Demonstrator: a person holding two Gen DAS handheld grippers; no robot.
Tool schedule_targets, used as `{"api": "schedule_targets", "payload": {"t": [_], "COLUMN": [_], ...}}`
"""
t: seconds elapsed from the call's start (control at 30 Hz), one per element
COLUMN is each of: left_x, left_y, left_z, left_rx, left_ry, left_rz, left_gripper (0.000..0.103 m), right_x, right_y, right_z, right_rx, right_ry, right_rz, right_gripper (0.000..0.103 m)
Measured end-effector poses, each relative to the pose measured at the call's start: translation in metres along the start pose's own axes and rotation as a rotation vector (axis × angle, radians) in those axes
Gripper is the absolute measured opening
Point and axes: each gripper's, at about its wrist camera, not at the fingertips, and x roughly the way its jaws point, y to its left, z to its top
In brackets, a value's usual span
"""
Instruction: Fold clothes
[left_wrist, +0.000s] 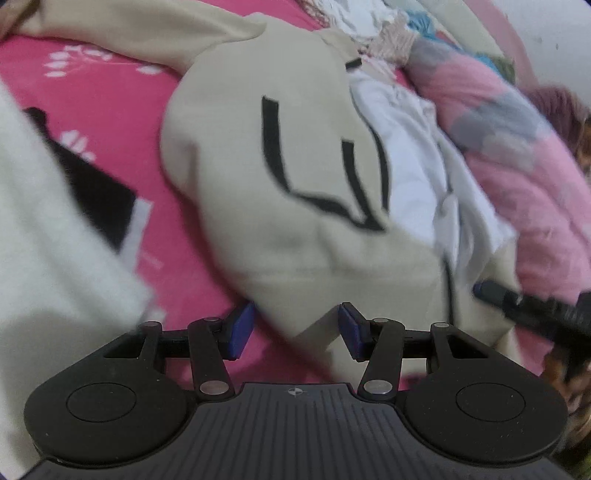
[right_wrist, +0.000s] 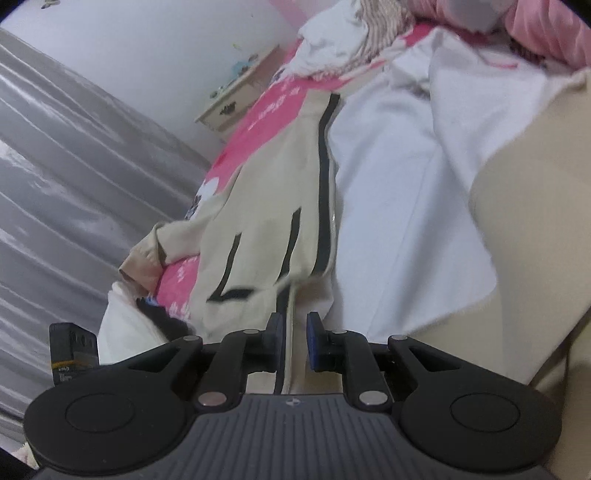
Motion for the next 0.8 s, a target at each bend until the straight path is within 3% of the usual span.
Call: {"api": "schedule_targets", "payload": {"t": [0.13,0.2,0.27,0.4,0.53,0.67,0.8], "left_x": [0.009,0.008,0.004,0.002,0.001,0.004,0.004], "left_y": [0.001,0.0,-0.001,-0.001,-0.003,-0.001,0.0], "left_z": [0.01,0.012,0.013,0.015,0.013,0.015,0.017], "left_rx": [-0.033,-0.043,-0.049,-0.067,-0.054,-0.065,-0.071], "left_ry": [0.014,0.012,0.001,-0.005,-0.009,-0.008,-0.005], "left_rz": [-0.025,-0.04,-0.058,-0.07,-0.068,-0.072,-0.077], "left_gripper": [0.05,0.05,0.05,0.05,0.05,0.05,0.05], "right_x": [0.007,0.014,0.021,0.021,0.01,0.017,0.021], "right_y": [0.001,0.007,0.014,0.027,0.04,0.042,0.041], "right_z": [0.003,0.0,-0.003,-0.003,0.003,-0.001,-0.013], "right_rx": [0.027,0.011,-0.026,-0.089,-0.148,-0.123,-0.133], "right_ry": [0.032,0.06,0.082,0.053,-0.001,0.056,0.068], "right_rz": [0.026,0.018,-0.009,-0.014,0.012,0.089,0.044], "right_gripper": [0.018,0.028,0.03,0.019,0.019,0.021,0.022]}}
